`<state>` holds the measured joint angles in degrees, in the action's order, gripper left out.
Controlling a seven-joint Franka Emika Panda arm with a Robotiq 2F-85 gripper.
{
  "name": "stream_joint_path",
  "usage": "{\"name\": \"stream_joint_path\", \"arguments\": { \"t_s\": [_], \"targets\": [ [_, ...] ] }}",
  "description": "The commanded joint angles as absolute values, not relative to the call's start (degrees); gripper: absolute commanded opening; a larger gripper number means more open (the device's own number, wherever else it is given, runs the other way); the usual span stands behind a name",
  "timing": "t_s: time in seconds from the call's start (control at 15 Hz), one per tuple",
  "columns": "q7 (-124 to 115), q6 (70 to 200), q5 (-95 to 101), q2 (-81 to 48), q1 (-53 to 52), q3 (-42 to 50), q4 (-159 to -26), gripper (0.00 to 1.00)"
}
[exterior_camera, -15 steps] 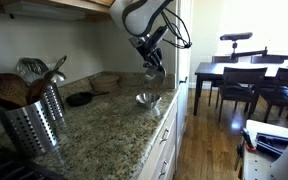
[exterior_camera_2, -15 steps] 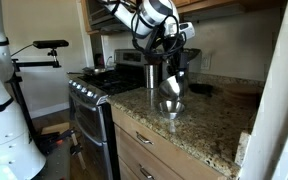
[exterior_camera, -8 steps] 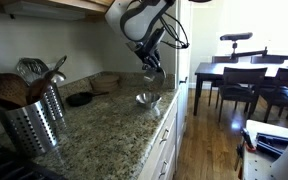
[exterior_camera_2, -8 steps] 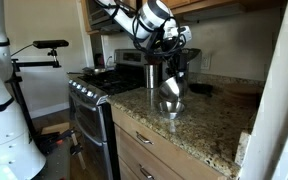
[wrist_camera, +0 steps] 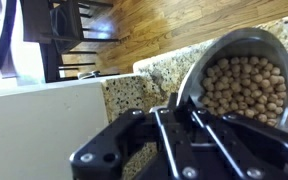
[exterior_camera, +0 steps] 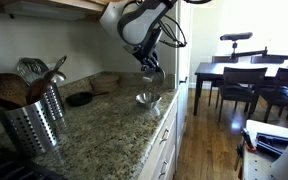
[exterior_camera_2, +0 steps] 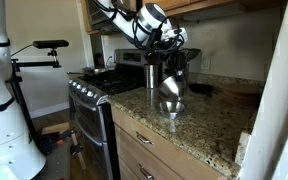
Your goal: Pour the contents of the left bowl into the right bowl
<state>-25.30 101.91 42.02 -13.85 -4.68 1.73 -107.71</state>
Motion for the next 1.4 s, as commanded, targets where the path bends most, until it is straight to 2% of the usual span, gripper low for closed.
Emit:
{"name": "stream_joint_path", "arguments": {
  "t_s": [0.0,1.33],
  "targets": [
    [-27.17,99.13,44.98,-14.26,-5.47,1.51,-106.90,0.07],
    [-29.28,95.37,54.97,-17.02,-7.67,-0.59,-106.09,0.07]
  ]
}}
